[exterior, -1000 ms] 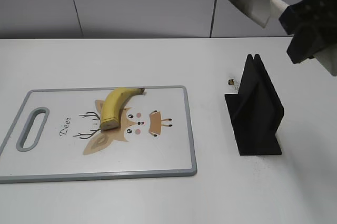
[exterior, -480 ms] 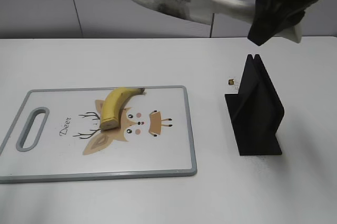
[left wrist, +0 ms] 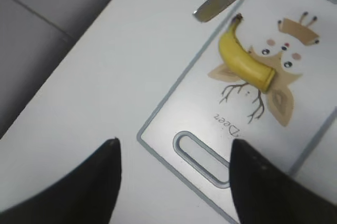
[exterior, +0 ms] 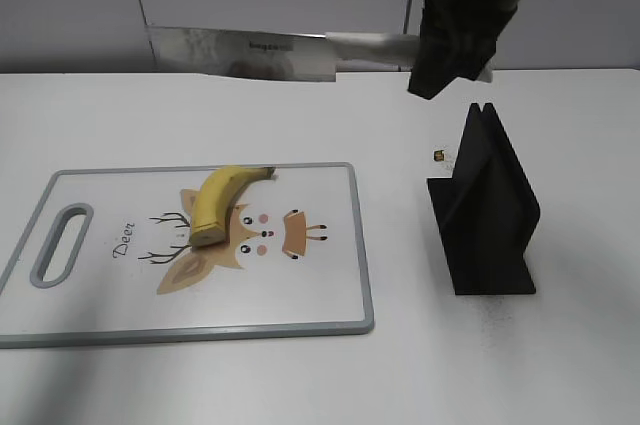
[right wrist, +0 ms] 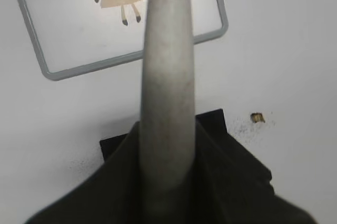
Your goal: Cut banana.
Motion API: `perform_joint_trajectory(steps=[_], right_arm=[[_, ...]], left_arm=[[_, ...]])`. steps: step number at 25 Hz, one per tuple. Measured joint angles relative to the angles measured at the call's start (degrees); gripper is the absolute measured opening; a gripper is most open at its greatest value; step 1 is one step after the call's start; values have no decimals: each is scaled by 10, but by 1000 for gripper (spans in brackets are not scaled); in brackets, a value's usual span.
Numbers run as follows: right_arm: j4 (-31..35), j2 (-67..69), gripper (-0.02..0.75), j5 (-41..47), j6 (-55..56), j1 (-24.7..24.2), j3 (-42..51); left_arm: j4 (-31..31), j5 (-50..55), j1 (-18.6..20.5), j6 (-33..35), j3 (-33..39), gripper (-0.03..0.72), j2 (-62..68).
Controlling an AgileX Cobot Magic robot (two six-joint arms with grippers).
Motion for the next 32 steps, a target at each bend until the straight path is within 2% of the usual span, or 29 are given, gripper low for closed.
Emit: perform_joint_trajectory(steps=[3, 6, 11, 27, 30, 32], right_arm=[[21, 17, 159, -1, -50, 0, -14], [39, 33, 159, -1, -87, 2, -19], [40, 52, 159, -15, -113, 23, -20], [57, 90, 159, -52, -129, 39, -20], [59, 90, 159, -52, -130, 39, -20], [60, 90, 159, -52, -130, 39, -20]], left_arm=[[1, 35, -29, 51, -44, 606, 65], [19, 46, -65, 114, -54, 594, 110], [31, 47, -102, 148, -55, 590, 159], [31, 48, -105, 154, -57, 585, 254], [31, 48, -105, 154, -57, 548, 266], [31, 47, -105, 154, -57, 484, 270]])
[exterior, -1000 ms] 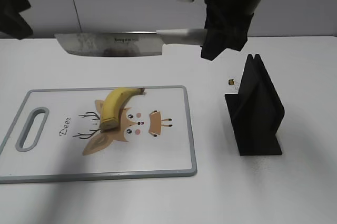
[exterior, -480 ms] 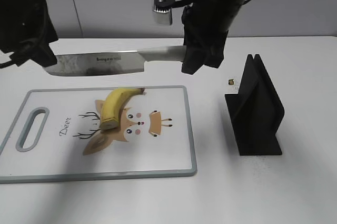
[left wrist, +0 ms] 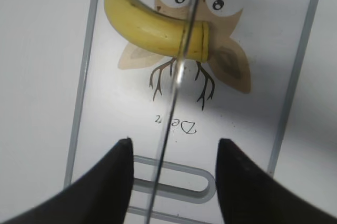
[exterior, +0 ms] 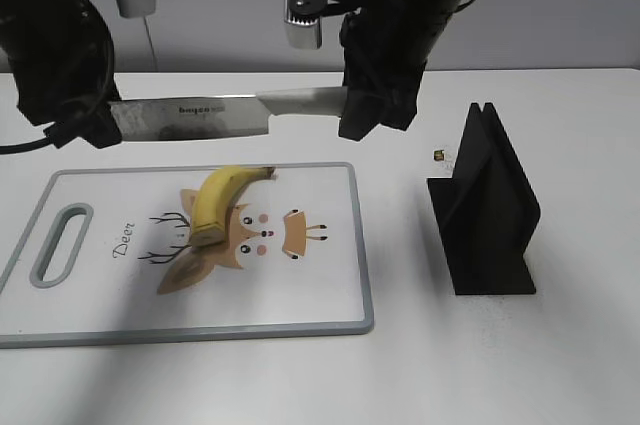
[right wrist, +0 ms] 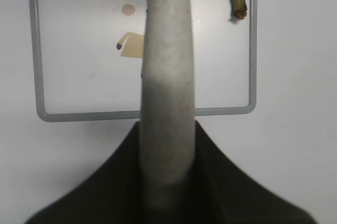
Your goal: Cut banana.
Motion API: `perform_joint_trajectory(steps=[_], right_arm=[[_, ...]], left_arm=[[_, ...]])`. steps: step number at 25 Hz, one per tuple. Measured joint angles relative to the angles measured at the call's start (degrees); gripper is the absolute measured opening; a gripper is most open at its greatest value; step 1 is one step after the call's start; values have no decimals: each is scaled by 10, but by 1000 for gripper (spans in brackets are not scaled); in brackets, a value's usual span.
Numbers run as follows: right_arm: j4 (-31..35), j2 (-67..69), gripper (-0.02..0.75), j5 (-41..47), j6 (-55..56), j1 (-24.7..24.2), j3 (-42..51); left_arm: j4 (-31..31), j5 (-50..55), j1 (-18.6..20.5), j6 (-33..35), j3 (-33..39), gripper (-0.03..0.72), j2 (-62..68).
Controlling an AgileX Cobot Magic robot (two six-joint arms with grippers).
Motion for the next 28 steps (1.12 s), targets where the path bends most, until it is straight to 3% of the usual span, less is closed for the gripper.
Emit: perform_joint_trajectory(steps=[2, 6, 8, 15, 28], right_arm=[[0, 0, 159, 0, 0, 0, 0], [1, 0, 159, -1, -3, 0, 0], [3, 0, 159, -1, -5, 0, 0], [-14, 9, 159, -11, 12, 0, 0], [-26, 81, 164, -24, 19, 4, 0]], left_arm=[[0, -1, 0, 0, 0, 391, 1], [1, -4, 0, 0, 0, 86, 1], [3, -6, 0, -4, 0, 14, 4], [22, -44, -11, -38, 13, 6, 10], [28, -204, -18, -50, 156, 3, 10]])
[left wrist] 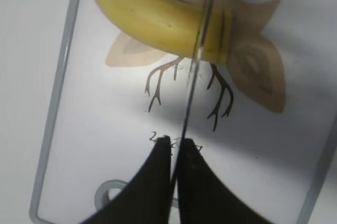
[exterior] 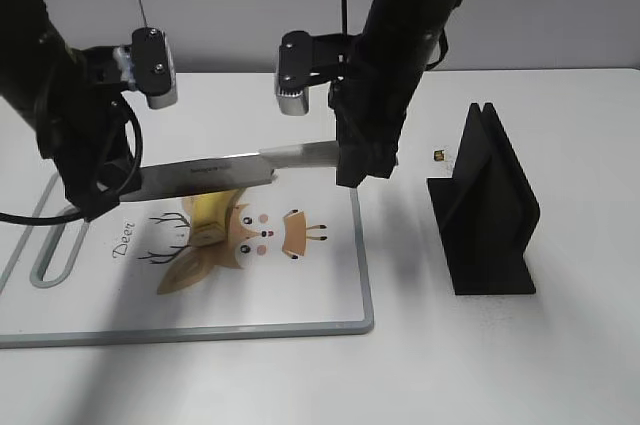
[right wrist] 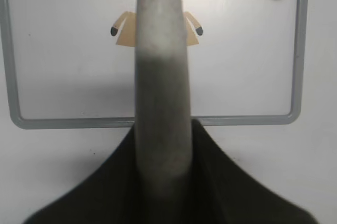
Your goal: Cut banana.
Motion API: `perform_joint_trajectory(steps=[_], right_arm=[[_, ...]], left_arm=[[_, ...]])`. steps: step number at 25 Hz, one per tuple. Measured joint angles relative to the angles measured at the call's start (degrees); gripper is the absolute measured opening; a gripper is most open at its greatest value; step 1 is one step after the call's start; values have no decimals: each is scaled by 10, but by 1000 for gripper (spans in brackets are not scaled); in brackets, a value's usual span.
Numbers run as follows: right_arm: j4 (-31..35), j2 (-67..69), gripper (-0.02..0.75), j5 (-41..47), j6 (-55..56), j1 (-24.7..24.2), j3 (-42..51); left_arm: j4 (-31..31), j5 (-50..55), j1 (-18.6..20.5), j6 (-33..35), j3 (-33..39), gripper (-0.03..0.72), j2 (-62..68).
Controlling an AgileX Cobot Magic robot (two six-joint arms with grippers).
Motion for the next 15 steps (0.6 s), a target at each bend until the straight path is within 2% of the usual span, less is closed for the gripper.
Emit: perform_joint_trajectory(steps=[7, 15], right_arm=[[0, 21, 172, -10, -2, 1, 0], [-9, 31, 174, -22, -2, 1, 0]], left_arm=[[-5, -41, 0, 0, 33, 2, 3], [-16, -60, 0, -2, 37, 2, 35]])
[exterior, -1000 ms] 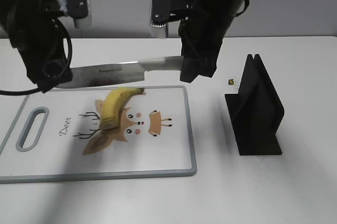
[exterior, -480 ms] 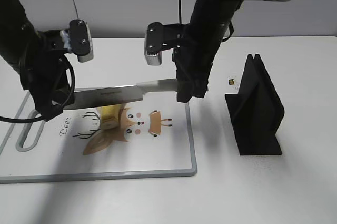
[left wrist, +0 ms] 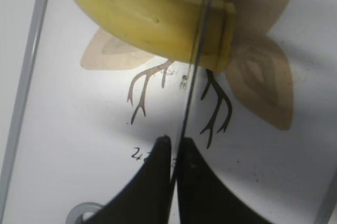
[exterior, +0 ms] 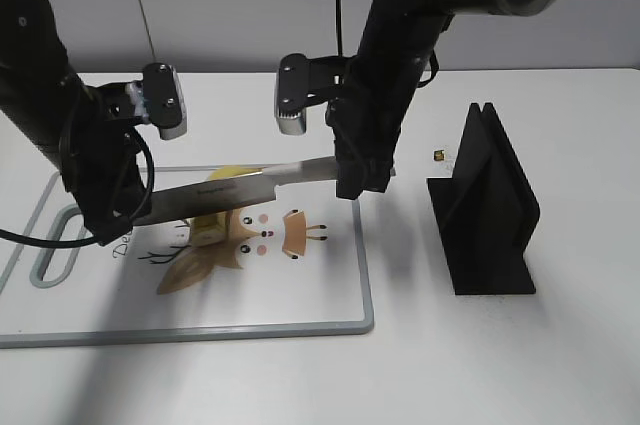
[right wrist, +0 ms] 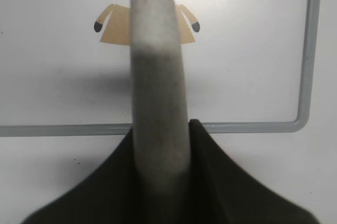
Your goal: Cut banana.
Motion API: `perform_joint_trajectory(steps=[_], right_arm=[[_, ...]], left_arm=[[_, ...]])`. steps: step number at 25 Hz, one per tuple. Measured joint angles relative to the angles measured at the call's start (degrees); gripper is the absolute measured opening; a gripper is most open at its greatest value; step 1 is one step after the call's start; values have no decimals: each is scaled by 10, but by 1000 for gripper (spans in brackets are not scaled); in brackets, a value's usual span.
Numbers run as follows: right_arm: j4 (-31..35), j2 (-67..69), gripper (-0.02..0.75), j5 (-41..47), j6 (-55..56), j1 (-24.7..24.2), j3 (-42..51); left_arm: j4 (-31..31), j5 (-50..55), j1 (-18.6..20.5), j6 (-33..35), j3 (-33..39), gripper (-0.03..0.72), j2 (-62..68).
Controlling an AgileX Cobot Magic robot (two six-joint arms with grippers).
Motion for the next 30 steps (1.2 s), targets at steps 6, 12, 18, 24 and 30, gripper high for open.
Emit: perform_joint_trajectory(steps=[6, 12, 18, 24, 30], right_arm=[[-1, 12, 174, -3, 0, 0, 0], [2, 54, 180, -15, 0, -1, -3], [6, 70, 183, -14, 1, -4, -7], [6, 72, 183, -13, 1, -4, -8], [8, 72, 186, -11, 11, -4, -8]], left_arm=[[-1, -4, 0, 0, -1, 2, 9], [-7, -21, 1, 0, -3, 2, 54], [-9, -12, 1, 2, -11, 2, 69], [-9, -12, 1, 2, -11, 2, 70], [-10, -13, 1, 2, -11, 2, 70]])
